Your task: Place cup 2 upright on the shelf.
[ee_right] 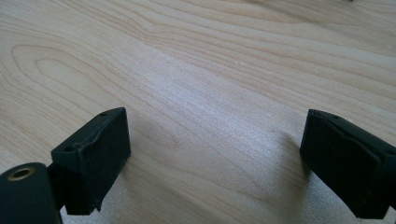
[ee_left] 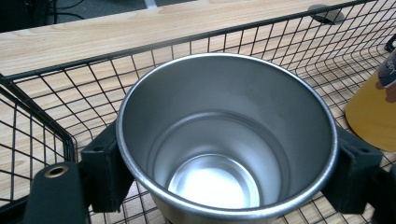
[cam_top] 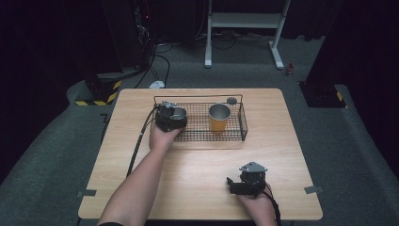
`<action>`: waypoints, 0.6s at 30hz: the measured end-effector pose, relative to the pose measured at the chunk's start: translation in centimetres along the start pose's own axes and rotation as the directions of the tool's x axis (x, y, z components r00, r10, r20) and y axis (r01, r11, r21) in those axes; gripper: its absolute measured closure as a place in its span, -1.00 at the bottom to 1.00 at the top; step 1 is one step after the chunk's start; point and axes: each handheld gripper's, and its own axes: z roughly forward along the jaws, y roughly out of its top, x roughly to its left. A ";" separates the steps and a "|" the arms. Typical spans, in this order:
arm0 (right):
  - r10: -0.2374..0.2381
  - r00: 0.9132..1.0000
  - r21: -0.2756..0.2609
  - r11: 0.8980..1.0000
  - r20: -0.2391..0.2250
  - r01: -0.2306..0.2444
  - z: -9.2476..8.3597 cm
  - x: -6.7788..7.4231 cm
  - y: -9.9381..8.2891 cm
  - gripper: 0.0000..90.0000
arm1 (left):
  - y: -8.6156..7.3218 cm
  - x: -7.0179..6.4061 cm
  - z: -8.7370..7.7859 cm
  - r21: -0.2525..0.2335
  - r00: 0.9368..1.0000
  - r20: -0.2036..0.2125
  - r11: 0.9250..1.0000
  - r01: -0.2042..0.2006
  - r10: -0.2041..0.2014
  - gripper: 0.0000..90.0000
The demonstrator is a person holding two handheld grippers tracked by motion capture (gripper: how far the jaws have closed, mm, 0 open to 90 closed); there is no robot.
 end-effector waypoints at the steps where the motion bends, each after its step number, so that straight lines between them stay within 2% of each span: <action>1: 0.002 1.000 0.001 1.000 0.000 -0.002 0.0 0.0 0.0 -0.81 | 0.0 0.0 0.0 0.002 1.000 0.003 1.000 0.002 -0.002 -0.58; 4: 0.002 1.000 0.002 1.000 0.000 -0.002 0.0 0.0 0.0 -0.81 | 0.0 0.1 0.1 0.017 1.000 0.013 1.000 0.016 -0.016 -0.58; 10: 0.002 1.000 0.002 1.000 0.000 -0.002 0.0 0.0 0.0 -0.81 | 0.2 0.1 0.3 0.057 1.000 0.016 0.998 0.018 -0.019 -0.59; 16: 0.002 1.000 0.001 1.000 0.000 -0.002 0.0 0.0 0.0 -0.81 | 0.5 0.0 0.3 0.092 1.000 0.009 0.996 -0.008 0.008 -0.59; 18: 0.002 1.000 0.001 1.000 0.000 -0.002 0.0 0.0 0.0 -0.81 | 0.6 -0.1 0.3 0.108 1.000 0.009 0.994 -0.005 0.005 -0.59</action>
